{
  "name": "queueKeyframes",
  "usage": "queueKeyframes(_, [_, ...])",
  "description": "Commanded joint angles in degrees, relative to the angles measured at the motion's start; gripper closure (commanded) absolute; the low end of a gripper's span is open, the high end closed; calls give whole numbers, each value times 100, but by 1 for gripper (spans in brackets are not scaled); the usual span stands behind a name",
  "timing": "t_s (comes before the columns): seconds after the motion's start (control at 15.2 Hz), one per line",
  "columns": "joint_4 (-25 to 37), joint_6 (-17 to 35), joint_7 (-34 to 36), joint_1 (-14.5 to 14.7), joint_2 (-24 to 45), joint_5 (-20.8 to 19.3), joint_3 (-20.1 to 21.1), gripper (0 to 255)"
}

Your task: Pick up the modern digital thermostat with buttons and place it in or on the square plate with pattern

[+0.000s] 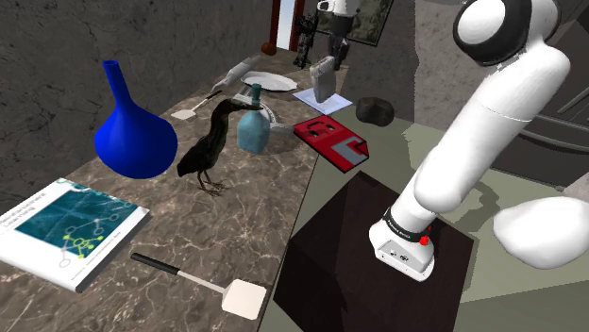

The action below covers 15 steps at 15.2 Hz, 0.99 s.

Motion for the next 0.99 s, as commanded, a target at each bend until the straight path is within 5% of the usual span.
queueKeyframes(0.0, [533,-133,-357,-164,410,153,-160,255])
queueKeyframes(0.59, [3471,-1086,-1600,-1344,2546,1097,-470,255])
queueKeyframes(0.73, [4585,-1526,-1788,-1805,3230,1374,-439,255])
queueKeyframes(0.79, [5879,-2066,-1861,-2299,3960,1641,-364,255])
queueKeyframes(0.92, [5307,-1731,-1871,-2152,3733,1538,-362,255])
